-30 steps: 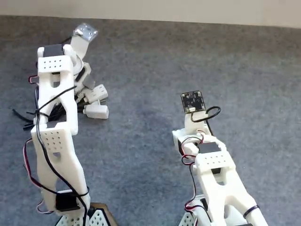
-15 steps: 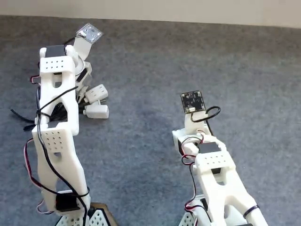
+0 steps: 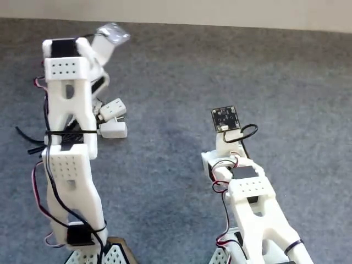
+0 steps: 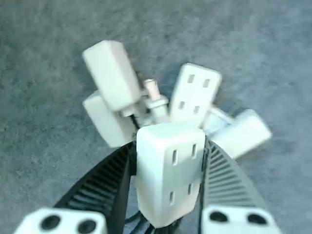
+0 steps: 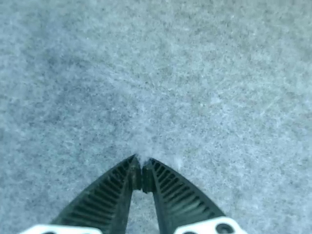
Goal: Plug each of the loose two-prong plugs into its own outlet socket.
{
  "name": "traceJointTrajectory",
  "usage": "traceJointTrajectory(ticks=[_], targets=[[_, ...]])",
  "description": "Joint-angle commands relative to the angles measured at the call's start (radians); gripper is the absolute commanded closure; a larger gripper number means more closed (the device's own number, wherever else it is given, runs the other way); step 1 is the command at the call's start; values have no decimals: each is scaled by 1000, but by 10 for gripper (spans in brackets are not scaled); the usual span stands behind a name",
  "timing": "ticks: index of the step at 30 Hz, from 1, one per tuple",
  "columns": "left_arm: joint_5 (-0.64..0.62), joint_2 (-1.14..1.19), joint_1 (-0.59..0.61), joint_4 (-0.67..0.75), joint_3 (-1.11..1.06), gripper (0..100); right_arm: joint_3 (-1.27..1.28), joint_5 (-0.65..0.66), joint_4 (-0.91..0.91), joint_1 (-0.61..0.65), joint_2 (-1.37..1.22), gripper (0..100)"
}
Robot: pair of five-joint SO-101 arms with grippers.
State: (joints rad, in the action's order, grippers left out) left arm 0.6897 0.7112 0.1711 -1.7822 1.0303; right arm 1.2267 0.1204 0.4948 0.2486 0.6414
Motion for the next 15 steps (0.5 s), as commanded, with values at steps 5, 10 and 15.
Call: traceJointTrajectory(ticks=[5, 10, 15], targets=[[48, -526, -367, -11, -725, 997, -18, 14, 74, -117, 64, 985], [58, -776, -616, 57, -1073, 997, -13, 29, 197, -176, 305, 985], [58, -788, -670, 252, -1320, 997, 53, 170, 375, -177, 513, 985]])
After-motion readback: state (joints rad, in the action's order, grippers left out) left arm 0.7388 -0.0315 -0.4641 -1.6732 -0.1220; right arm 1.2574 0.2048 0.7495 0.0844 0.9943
